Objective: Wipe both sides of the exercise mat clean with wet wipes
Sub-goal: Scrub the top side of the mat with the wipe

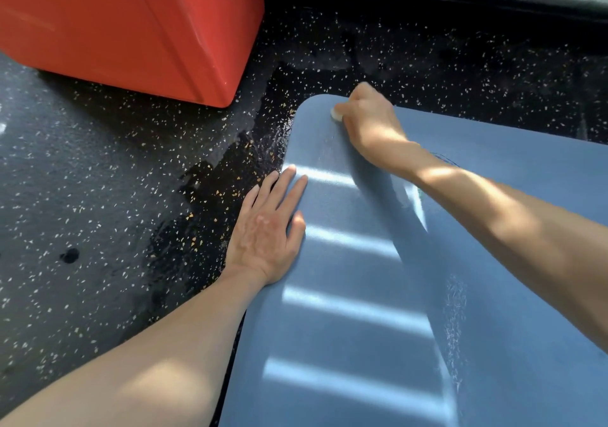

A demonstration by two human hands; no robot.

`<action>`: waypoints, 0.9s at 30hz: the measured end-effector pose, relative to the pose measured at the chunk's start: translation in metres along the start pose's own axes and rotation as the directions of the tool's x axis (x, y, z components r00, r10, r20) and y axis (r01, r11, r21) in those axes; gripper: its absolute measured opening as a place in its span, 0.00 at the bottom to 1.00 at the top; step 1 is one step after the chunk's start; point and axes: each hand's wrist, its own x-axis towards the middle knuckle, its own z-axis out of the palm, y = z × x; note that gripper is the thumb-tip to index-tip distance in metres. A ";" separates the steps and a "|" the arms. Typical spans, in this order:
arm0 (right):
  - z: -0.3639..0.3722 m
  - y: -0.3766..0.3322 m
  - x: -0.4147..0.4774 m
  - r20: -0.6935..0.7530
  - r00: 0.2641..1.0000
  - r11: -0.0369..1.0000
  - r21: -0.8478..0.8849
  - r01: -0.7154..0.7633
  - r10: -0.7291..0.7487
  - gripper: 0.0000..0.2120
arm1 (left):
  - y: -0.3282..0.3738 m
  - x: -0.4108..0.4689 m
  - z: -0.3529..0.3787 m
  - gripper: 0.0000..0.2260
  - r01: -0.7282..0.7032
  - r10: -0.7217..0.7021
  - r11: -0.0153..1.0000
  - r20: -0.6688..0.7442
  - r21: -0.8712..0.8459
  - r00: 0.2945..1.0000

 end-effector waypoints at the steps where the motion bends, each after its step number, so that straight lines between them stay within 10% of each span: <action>1: 0.000 0.000 0.004 -0.058 0.997 0.999 0.003 -0.051 0.051 0.05 | 0.000 0.000 0.000 0.28 0.000 0.000 1.000 0.001 0.000 1.000; 6: 0.017 0.010 -0.012 0.035 0.951 0.921 -0.242 0.306 -0.307 0.07 | -0.001 0.001 0.000 0.28 -0.001 0.001 1.000 0.003 0.016 1.000; 11: -0.001 0.027 0.018 -0.209 0.978 0.995 -0.097 0.000 -0.020 0.12 | -0.001 0.001 0.000 0.28 -0.003 0.003 1.000 0.008 0.008 1.000; 16: 0.001 0.036 -0.015 0.105 0.928 0.879 -0.298 0.372 -0.357 0.11 | -0.002 0.001 0.000 0.28 0.000 0.000 1.000 0.004 0.008 1.000; 19: -0.012 0.043 0.009 -0.055 0.991 0.963 -0.246 0.108 -0.126 0.10 | -0.002 0.000 0.000 0.28 -0.002 0.002 1.000 0.007 0.010 1.000; 24: -0.006 0.043 -0.024 0.028 0.920 0.900 -0.197 0.389 -0.392 0.10 | -0.002 0.001 0.000 0.28 -0.002 0.002 1.000 0.014 0.009 1.000; 27: -0.017 0.046 0.003 -0.077 0.979 0.956 -0.243 0.167 -0.191 0.10 | -0.002 0.001 0.000 0.28 -0.002 0.002 1.000 0.016 0.011 1.000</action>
